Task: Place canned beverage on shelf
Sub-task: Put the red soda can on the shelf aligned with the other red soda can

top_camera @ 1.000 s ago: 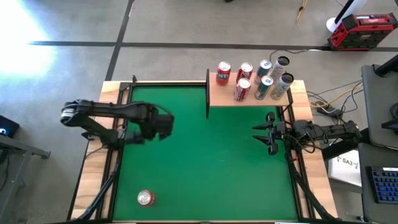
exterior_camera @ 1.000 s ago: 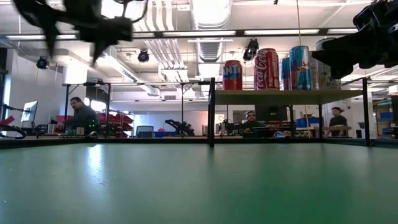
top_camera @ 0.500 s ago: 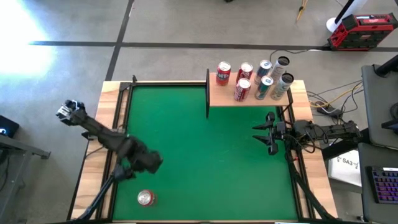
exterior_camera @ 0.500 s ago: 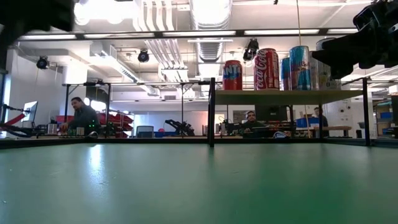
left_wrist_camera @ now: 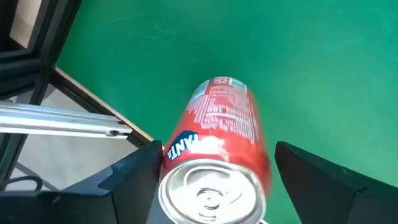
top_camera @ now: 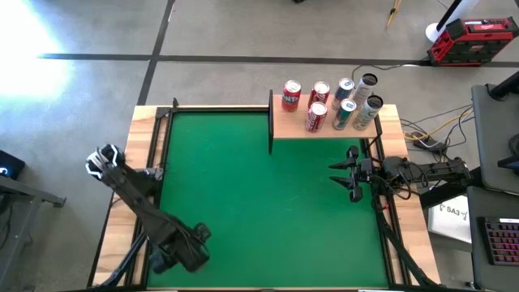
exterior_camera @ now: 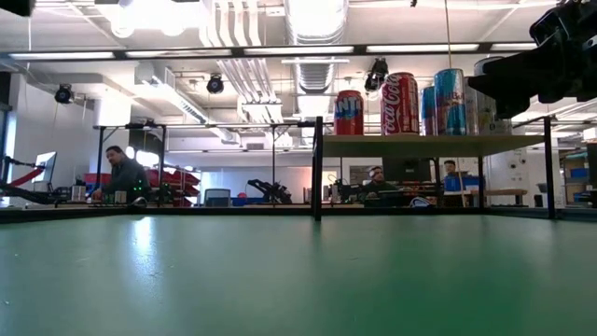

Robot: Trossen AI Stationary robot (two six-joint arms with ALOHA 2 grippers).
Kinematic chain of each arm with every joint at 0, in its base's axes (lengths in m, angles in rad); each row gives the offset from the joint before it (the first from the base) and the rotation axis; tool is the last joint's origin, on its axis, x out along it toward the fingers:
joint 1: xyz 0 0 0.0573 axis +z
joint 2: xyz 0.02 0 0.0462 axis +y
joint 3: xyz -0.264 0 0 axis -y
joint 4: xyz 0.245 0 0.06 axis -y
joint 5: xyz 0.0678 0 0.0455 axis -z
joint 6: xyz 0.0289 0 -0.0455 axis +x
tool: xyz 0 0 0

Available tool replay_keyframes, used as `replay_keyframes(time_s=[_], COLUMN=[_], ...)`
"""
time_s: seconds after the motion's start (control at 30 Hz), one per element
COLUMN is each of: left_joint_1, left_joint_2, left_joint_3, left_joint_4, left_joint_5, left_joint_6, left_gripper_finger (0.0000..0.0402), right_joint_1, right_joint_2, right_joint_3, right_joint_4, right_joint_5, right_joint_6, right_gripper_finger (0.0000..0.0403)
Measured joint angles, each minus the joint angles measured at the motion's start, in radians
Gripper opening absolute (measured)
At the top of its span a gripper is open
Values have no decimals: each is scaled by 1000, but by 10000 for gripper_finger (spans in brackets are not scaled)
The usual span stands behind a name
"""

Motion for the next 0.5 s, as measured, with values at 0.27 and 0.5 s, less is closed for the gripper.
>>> replay_keyframes(time_s=[0.27,0.5], left_joint_1=[-37,-53], left_joint_2=[162,263], left_joint_3=[188,308], left_joint_4=[-122,-192], left_joint_5=[9,22], left_joint_6=[-27,-60], left_gripper_finger=[294,295], right_joint_1=[0,0], right_joint_2=[0,0], right_joint_3=[0,0], right_joint_4=[0,0], right_joint_5=[0,0], right_joint_6=[0,0], right_gripper_finger=[173,173])
